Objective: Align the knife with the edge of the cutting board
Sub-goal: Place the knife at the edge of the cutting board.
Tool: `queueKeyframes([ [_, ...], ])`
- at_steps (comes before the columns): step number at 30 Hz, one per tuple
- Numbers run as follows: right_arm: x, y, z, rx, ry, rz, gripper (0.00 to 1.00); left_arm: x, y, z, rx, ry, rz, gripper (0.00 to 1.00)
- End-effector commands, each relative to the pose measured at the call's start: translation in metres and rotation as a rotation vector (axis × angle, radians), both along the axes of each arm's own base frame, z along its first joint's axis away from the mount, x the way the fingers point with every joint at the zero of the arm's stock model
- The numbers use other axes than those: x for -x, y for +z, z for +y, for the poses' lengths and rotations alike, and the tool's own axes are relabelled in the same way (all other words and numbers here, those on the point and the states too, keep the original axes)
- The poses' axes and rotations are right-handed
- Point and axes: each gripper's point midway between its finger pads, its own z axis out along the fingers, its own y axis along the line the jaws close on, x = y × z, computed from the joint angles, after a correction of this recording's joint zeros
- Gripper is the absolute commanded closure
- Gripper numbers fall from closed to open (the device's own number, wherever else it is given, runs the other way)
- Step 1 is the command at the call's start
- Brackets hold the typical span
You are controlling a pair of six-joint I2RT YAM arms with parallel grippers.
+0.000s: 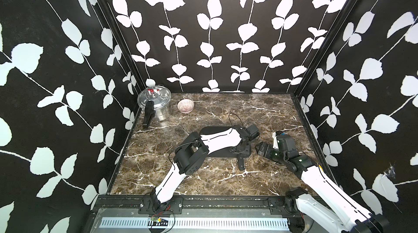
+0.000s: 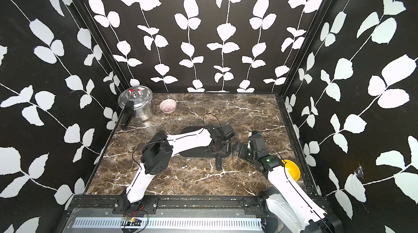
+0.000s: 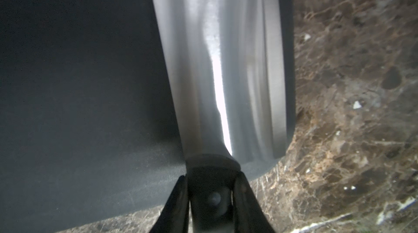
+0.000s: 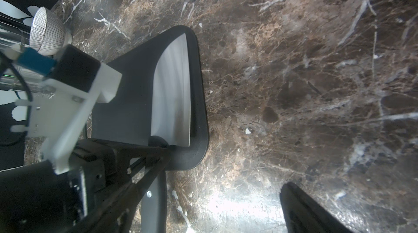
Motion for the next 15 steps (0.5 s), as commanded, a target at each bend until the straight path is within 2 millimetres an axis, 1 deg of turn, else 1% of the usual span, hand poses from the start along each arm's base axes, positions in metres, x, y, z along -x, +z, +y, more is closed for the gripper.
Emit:
queueKeyframes([
  [1, 0.0031, -0.0018, -0.0018, 0.006, 0.011, 0.002, 0.0, 0.0005, 0.0114, -0.0075, 0.022, 0.006, -0.005, 0.73],
  [15, 0.0083, -0.0028, -0.0061, 0.014, 0.012, 0.003, 0.0, 0.0035, 0.0053, -0.0163, 0.034, -0.003, 0.0, 0.73],
])
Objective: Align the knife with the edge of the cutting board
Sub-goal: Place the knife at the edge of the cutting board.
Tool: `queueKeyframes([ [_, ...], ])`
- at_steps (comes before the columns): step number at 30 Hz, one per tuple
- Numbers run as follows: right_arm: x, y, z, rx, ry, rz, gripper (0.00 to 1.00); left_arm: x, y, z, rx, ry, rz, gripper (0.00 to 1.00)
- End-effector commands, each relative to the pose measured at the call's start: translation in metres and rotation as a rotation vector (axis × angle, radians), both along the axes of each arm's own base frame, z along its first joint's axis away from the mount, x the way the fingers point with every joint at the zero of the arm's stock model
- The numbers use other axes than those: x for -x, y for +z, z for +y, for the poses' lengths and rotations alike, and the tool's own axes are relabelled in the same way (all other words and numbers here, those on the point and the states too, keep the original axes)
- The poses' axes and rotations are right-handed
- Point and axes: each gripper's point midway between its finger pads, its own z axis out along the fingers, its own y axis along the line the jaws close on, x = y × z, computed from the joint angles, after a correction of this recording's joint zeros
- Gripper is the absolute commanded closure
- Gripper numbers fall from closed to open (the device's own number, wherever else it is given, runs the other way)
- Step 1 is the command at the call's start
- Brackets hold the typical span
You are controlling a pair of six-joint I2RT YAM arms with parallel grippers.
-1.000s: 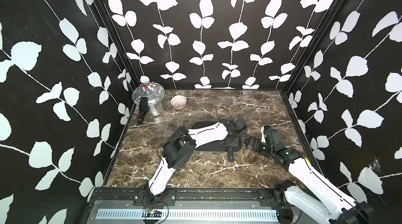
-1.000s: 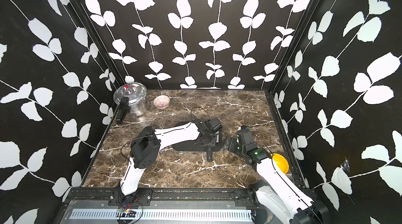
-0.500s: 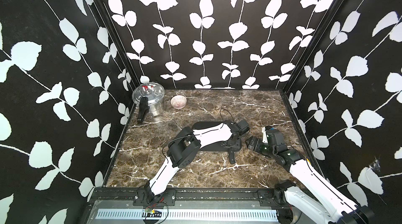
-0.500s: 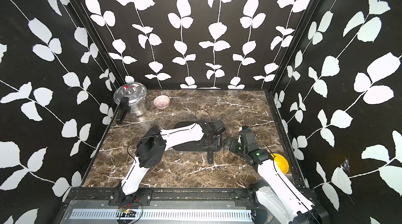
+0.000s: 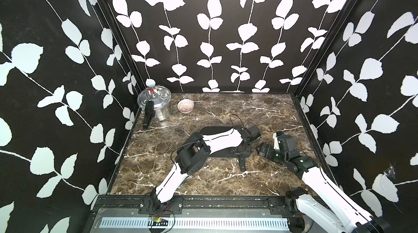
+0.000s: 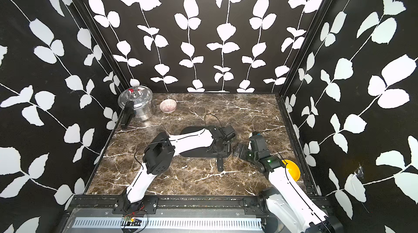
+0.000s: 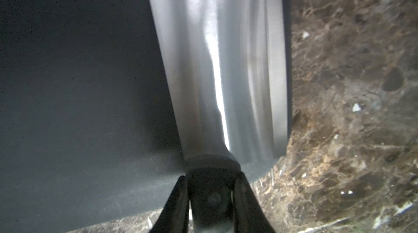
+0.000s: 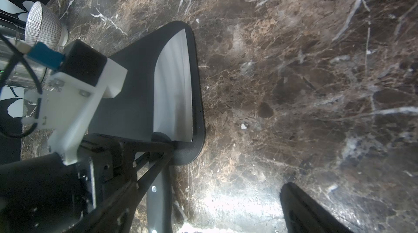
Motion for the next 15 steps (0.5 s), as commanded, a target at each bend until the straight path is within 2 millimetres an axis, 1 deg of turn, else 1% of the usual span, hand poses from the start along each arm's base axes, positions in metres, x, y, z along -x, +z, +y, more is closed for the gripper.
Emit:
queueKeyframes([
  [1, 0.0029, -0.003, -0.0029, 0.007, 0.005, -0.007, 0.0, 0.0004, 0.0101, -0.0092, 0.027, -0.007, -0.013, 0.73],
  [6, 0.0046, -0.0038, -0.0036, 0.004, 0.003, -0.005, 0.0, -0.0012, 0.0088, -0.0067, 0.014, -0.007, -0.022, 0.73],
  [15, 0.0059, -0.0049, -0.004, 0.0, -0.001, -0.003, 0.0, -0.001, 0.0078, -0.0096, 0.024, -0.007, -0.017, 0.73],
])
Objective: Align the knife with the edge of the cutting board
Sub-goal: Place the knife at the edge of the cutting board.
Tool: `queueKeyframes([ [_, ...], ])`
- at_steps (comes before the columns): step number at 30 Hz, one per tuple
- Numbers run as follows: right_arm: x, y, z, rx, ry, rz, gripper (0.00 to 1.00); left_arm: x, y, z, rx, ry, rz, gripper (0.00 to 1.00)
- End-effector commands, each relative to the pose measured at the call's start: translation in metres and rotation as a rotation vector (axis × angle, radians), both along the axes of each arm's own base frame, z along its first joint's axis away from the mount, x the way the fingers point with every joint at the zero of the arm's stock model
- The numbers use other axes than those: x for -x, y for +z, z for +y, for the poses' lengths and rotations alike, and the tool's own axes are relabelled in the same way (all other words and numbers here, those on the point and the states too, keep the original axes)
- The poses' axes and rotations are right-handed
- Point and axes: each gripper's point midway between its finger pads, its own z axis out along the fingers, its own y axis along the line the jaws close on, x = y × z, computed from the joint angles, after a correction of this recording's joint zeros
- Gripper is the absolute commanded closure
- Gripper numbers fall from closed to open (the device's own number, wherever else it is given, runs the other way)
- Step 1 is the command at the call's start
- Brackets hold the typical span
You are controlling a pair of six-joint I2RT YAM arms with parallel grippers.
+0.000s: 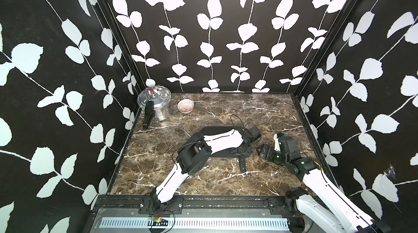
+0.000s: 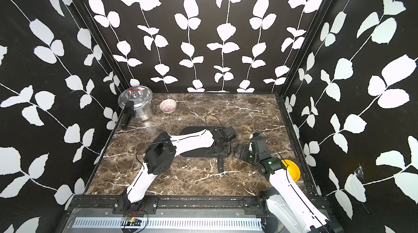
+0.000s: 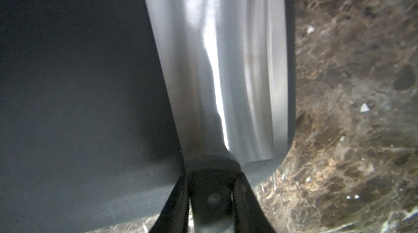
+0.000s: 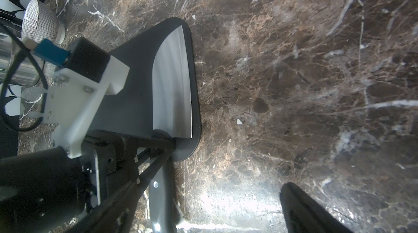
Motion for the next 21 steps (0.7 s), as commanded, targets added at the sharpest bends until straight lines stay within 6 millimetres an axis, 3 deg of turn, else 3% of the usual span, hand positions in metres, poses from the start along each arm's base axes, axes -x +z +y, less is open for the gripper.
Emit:
queueKeyframes([
  [1, 0.0008, -0.0014, -0.001, -0.003, -0.001, -0.006, 0.0, -0.0024, 0.0122, -0.0093, 0.032, -0.004, -0.02, 0.72],
  [21, 0.0041, -0.0032, -0.0024, -0.002, -0.003, 0.001, 0.0, -0.0004, 0.0131, -0.0135, 0.046, -0.005, -0.014, 0.72],
])
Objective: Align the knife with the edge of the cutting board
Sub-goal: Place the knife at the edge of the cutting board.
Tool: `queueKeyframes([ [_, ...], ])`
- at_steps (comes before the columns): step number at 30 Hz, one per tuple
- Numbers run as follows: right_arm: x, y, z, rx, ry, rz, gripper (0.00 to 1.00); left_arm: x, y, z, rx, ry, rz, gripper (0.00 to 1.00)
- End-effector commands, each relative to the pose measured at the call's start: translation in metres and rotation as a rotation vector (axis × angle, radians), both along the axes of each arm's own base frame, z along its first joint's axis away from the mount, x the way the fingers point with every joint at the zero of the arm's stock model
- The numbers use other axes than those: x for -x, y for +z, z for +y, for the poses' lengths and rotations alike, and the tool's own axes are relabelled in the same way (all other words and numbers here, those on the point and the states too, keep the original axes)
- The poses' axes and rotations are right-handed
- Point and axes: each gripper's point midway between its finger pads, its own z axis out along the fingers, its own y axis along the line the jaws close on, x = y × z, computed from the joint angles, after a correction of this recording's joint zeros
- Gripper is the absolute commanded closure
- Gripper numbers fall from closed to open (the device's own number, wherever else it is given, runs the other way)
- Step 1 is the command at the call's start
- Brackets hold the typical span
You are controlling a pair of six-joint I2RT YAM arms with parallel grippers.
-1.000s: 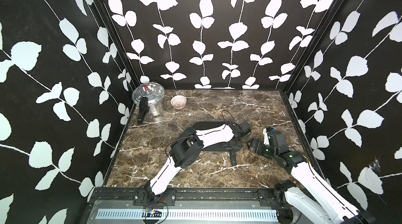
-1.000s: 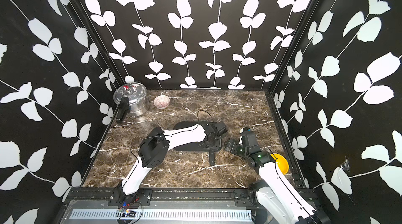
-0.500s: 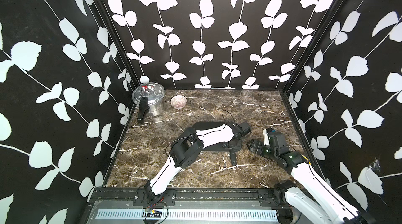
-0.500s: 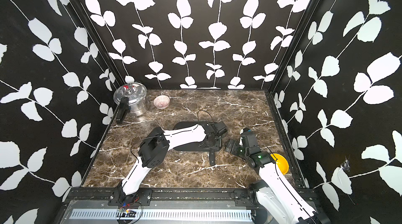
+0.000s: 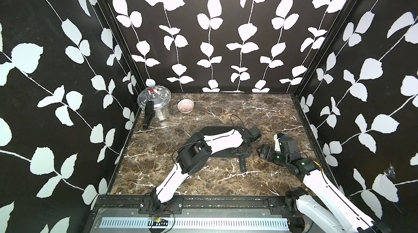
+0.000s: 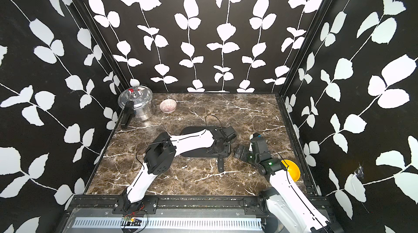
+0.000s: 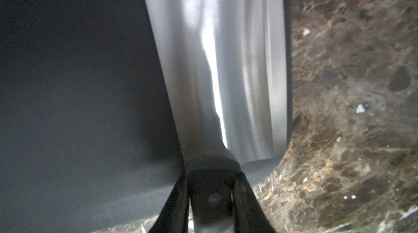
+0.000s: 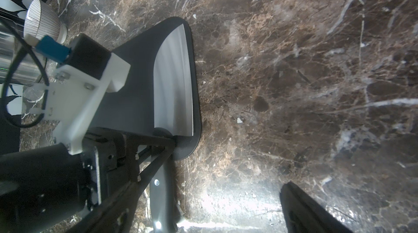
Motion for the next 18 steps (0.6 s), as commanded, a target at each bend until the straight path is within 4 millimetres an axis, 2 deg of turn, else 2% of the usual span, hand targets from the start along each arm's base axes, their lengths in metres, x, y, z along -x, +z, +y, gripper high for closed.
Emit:
queueKeyframes([
  [1, 0.003, -0.0039, -0.0026, 0.002, -0.005, 0.007, 0.0, -0.0002, 0.0131, -0.0113, 0.039, -0.002, -0.011, 0.72],
  [18, 0.004, -0.0049, -0.002, -0.004, -0.005, 0.009, 0.0, -0.0008, 0.0102, -0.0133, 0.041, -0.007, -0.01, 0.72],
])
